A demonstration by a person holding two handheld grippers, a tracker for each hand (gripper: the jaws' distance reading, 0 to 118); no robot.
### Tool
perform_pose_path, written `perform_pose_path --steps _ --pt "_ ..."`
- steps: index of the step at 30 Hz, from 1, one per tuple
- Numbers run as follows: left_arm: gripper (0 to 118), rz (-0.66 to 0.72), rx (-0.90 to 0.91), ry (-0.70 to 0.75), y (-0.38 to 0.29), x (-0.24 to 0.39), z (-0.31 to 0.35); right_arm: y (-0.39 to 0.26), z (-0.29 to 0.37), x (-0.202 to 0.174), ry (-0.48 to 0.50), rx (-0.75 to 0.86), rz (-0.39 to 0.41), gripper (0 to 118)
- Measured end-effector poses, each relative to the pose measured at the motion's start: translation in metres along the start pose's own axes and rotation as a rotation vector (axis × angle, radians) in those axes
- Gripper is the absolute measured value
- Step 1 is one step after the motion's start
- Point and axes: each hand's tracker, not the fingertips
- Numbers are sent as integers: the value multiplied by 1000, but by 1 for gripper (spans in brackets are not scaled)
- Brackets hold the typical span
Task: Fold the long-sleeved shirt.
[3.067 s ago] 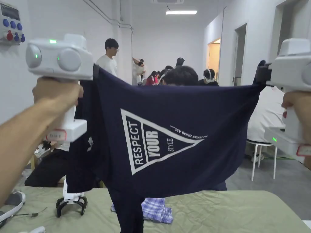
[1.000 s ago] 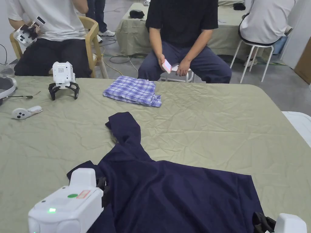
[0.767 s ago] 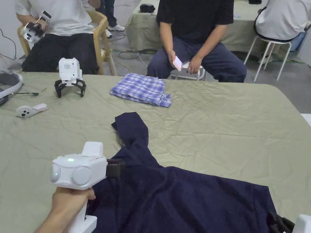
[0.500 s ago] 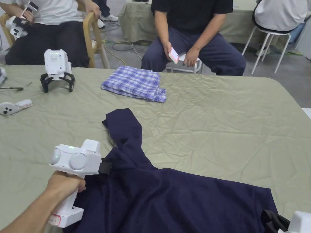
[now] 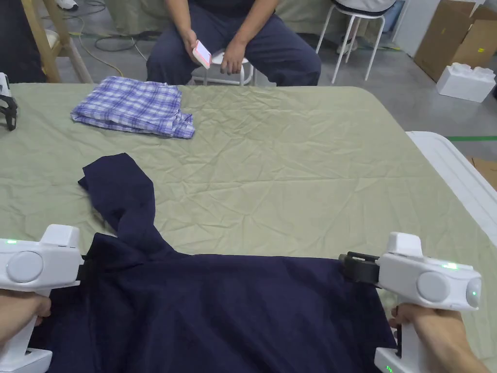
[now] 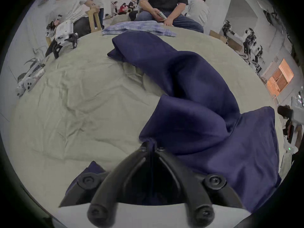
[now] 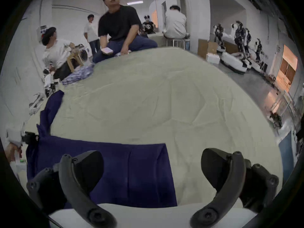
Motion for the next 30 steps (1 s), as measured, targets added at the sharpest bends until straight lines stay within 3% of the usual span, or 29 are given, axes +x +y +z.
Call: perform_pose_path --steps 1,3,4,5,6,7,8,9,11,12,23,30 --pt "6 -4 -3 4 1 1 0 0 -8 -5 15 -24 -1 96" --pt "6 -13 -10 11 2 3 1 0 -24 -2 -5 -99 14 51" --pt "6 -11 -12 11 2 3 1 -2 -27 -4 -17 -135 38 49" --pt "6 -2 -16 11 2 3 2 -4 -13 -16 -15 -75 106 34" --pt "6 3 -14 12 2 3 4 -2 -8 -17 23 -69 115 6" --pt "6 12 -7 12 2 3 8 -2 -2 -16 61 -59 104 6" --pt "6 16 2 12 1 3 13 -2 9 -20 -11 -5 100 5" --pt "6 38 33 12 -1 3 22 -5 24 -29 16 6 67 5" --pt "6 74 94 -15 -6 3 45 -5 46 -32 23 63 85 5" --pt "6 96 147 -42 -11 1 65 -6 58 -28 100 103 49 5" --pt "5 58 456 -132 -44 9 275 12 249 -49 280 456 187 5" --pt "5 60 693 -129 -36 10 394 50 360 -75 339 643 221 5"
